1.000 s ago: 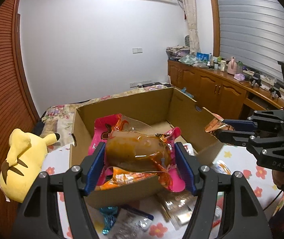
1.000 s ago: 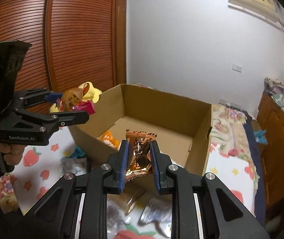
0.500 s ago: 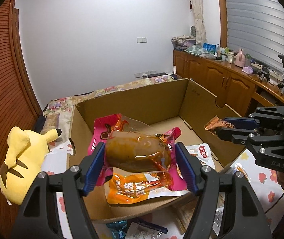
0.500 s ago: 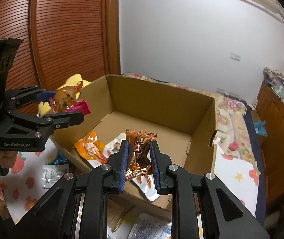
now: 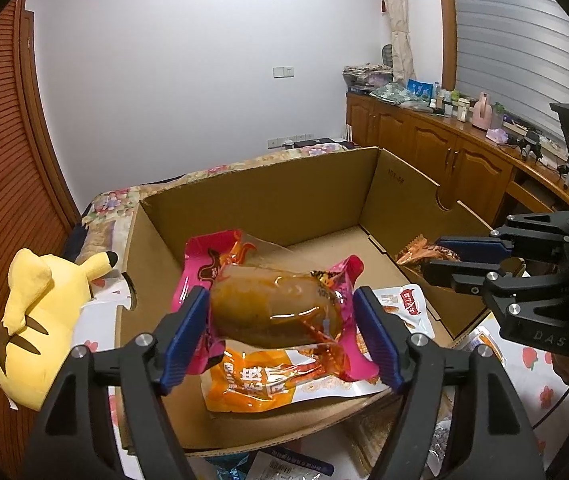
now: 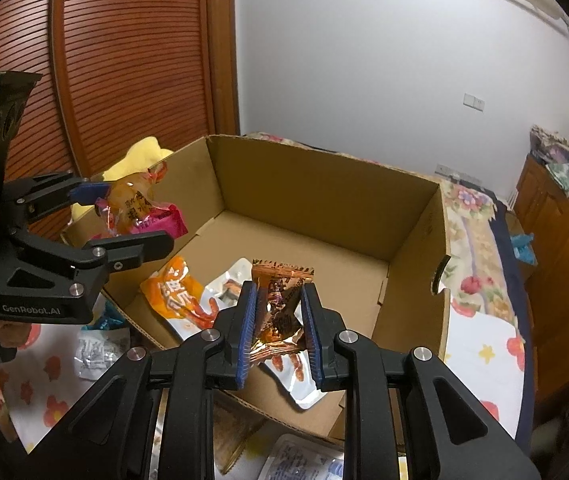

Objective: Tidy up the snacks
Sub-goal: 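Open both tools to drop the sausage and candy into the box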

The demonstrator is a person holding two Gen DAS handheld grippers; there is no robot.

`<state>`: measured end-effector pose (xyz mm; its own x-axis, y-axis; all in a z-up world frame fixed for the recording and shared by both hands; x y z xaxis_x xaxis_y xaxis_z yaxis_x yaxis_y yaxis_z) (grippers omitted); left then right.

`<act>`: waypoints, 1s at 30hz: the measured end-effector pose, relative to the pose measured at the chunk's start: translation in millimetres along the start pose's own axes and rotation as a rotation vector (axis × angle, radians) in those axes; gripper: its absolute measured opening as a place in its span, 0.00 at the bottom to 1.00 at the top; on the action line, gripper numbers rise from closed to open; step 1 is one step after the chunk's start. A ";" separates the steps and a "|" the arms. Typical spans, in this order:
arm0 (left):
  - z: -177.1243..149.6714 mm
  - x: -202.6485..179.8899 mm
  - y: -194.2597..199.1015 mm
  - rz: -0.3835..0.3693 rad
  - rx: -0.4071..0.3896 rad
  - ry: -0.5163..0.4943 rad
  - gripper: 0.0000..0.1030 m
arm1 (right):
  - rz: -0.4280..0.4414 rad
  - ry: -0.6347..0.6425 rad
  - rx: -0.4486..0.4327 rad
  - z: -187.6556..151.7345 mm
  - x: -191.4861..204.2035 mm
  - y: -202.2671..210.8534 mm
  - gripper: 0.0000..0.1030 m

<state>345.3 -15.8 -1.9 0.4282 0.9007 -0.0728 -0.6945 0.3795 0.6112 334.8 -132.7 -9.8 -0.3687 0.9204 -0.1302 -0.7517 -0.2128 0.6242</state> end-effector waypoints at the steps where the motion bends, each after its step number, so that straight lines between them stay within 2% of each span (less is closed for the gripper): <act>1: -0.1 0.2 -0.2 -0.001 0.001 0.000 0.73 | 0.000 -0.001 0.000 0.5 0.4 -0.2 0.21; 4: -0.1 1.5 0.5 -0.010 -0.006 0.009 0.76 | 0.003 -0.009 0.000 1.2 -0.1 -0.3 0.23; 11: 0.8 0.7 8.2 -0.011 -0.034 0.009 0.75 | -0.006 -0.014 -0.009 1.6 -0.5 5.9 0.29; 14: 0.8 -0.4 16.6 -0.008 -0.051 0.009 0.75 | -0.017 -0.023 -0.017 0.4 -1.8 12.7 0.37; 16: -1.3 -3.1 25.4 -0.014 -0.060 0.005 0.75 | -0.026 -0.027 -0.024 -0.9 -2.0 19.2 0.52; 23: -19.9 -14.4 63.7 -0.032 -0.084 -0.013 0.75 | -0.049 -0.026 -0.047 -11.1 7.5 56.0 0.54; 30: -42.2 -25.2 95.8 -0.064 -0.098 -0.057 0.75 | -0.030 -0.052 -0.026 -31.9 29.3 78.8 0.63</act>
<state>243.6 6.7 25.3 0.5034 0.8618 -0.0624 -0.7170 0.4569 0.5265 247.3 -133.0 11.1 -0.3175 0.9421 -0.1080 -0.7761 -0.1927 0.6004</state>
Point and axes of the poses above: each gripper's, at about its wrist camera, not at the fingertips, and y roughly against the way its jaws point, x to its left, z to its top, the point moved 4 cm from there along -y, roughly the way its jaws point, and after that the axes turned 10 degrees about -z, right-handed, at the moved point
